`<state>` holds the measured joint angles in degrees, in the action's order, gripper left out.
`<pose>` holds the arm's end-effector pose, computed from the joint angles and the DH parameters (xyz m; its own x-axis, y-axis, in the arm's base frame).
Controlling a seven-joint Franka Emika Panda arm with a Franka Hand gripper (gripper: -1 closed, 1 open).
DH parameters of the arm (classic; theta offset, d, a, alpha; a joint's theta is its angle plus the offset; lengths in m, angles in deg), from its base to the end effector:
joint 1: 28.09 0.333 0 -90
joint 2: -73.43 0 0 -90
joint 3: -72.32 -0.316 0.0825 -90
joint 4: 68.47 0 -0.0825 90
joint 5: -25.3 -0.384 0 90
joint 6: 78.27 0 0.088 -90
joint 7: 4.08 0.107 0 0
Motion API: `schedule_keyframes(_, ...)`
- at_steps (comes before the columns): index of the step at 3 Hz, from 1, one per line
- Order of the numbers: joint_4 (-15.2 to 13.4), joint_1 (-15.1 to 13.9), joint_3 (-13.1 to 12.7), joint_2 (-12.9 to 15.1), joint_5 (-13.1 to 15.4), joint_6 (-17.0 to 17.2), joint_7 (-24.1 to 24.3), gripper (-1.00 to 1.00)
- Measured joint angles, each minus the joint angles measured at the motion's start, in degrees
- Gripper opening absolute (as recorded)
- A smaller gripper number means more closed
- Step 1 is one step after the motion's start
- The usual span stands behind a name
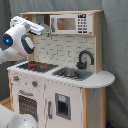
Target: Play with the kitchen
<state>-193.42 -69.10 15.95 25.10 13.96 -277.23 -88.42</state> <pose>0.3491 0.3087 0.7275 -0.0811 0.9257 -0.3696 -0.2984 0.3313 0.8951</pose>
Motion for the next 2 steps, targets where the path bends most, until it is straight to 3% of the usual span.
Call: schedule_keyframes(2,1.45,-6.75,-4.73,-5.20,-4.21,0.33,8.65,1.00)
